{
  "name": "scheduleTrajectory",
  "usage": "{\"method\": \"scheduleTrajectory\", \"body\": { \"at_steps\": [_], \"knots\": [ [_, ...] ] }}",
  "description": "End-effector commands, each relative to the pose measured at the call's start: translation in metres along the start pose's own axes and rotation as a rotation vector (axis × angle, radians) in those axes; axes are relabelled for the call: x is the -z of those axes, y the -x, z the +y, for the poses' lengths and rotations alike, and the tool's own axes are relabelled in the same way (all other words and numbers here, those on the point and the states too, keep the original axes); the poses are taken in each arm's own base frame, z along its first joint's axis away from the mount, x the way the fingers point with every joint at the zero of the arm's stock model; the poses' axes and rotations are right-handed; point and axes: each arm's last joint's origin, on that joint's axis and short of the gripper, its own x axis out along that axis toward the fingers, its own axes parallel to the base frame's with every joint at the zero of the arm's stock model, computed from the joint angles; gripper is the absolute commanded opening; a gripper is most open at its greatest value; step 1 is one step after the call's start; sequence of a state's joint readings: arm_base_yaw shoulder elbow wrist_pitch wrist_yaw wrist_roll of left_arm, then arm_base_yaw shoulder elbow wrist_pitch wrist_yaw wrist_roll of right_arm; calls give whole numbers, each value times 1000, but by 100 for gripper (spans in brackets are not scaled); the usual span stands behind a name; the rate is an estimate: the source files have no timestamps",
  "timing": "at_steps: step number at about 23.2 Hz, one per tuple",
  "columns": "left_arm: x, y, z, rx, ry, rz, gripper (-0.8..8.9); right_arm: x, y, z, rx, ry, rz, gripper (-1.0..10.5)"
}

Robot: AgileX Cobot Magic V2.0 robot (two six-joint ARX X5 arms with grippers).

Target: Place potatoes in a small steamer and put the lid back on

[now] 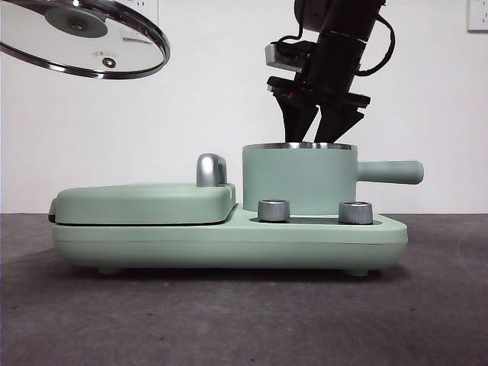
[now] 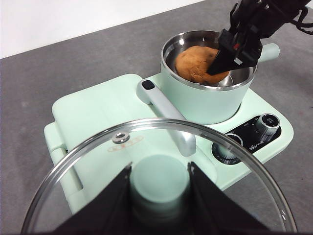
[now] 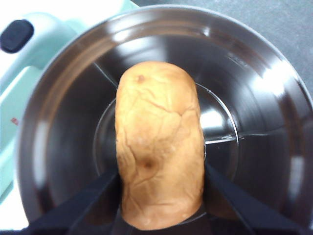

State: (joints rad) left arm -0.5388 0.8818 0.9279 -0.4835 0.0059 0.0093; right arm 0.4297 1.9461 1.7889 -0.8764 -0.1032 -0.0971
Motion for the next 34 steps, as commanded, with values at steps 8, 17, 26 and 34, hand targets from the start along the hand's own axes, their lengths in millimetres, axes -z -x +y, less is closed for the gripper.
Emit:
{"method": "scheduleTrajectory", "body": {
  "at_steps": [8,17,26,34],
  "knots": [
    [-7,3,-1,4,3,-41,9,-4,-7,1,-7,2,6,357],
    [-7,3,-1,5,23,-41,9,14,82,10,-119,-5,-98,351],
    [-6,2,-1,6,20,-39,9,110,122,25,-107,-69,-345,307],
    [-8,0,-1,8,19,-47,9,181,127,32,-72,-80,-399,307]
  ]
}}
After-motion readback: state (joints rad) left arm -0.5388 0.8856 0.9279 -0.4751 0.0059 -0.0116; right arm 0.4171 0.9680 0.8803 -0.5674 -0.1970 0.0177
